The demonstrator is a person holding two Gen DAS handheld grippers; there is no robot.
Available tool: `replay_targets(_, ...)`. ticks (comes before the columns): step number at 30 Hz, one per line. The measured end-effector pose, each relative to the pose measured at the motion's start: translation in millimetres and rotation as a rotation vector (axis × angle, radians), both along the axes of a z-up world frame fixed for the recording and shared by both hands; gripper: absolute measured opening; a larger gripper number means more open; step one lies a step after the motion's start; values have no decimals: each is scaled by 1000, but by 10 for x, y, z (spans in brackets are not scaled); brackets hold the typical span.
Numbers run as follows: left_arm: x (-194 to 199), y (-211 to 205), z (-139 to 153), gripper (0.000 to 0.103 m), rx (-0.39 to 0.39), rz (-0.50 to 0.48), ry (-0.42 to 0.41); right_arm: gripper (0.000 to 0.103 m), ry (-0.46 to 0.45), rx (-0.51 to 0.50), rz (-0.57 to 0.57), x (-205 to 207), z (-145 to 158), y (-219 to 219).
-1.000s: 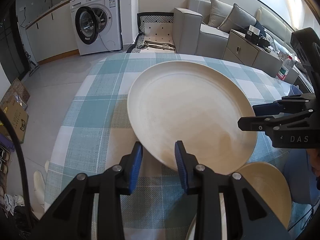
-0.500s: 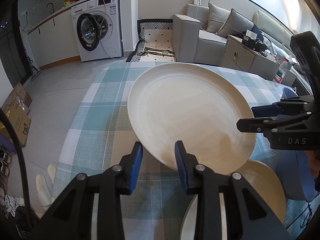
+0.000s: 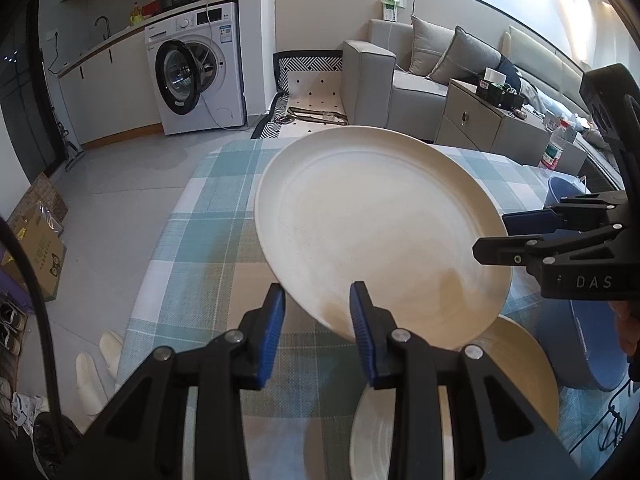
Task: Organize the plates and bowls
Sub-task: 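Lift the cream plate with the right tool and carry it over the other plate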
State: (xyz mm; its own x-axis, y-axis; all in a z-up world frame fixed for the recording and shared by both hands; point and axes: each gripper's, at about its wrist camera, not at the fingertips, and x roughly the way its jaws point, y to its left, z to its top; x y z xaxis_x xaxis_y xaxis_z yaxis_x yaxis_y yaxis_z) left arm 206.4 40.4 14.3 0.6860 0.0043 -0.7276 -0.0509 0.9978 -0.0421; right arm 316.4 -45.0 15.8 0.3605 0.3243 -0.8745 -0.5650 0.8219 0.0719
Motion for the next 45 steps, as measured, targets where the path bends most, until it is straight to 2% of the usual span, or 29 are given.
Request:
replay_targets(17,-245,-81,120,32,8,-11,-32,50,-33,27,-6,-331,192,-110)
replay_targets(45,-705,-187,197,32,20,-22,-70,50,-64,59,0,-795,255,-194)
